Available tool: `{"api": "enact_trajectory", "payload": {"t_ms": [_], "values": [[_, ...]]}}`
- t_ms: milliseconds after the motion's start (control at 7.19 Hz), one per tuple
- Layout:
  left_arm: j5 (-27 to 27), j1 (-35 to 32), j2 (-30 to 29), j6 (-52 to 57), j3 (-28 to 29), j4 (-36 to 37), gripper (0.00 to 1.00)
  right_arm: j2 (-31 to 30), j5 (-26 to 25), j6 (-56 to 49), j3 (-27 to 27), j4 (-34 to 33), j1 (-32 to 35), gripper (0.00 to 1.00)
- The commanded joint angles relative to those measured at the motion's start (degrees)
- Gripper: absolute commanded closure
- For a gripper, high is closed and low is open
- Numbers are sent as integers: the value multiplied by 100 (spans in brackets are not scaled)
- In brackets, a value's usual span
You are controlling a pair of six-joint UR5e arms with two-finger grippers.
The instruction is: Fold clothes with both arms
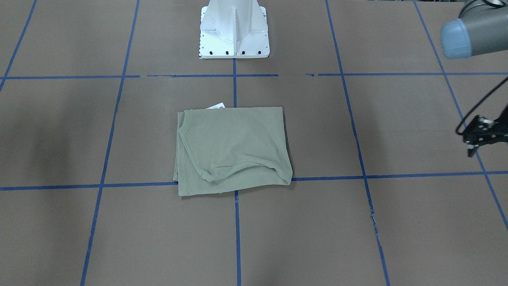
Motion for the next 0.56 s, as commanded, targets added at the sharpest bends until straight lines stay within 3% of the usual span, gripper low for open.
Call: {"api": "enact_trajectory", "payload": {"t_ms": [0, 278, 417], "values": [[-440, -707, 828, 481, -135, -11, 0, -1070, 67, -240, 1038, -638, 485, 0], [-458, -892, 1289, 383, -40, 15, 0, -2151, 58, -231, 1358, -520, 915, 0], [-555, -1032, 1350, 383, -31, 76, 0, -2477, 345, -249, 1516, -484, 1031, 0]]}}
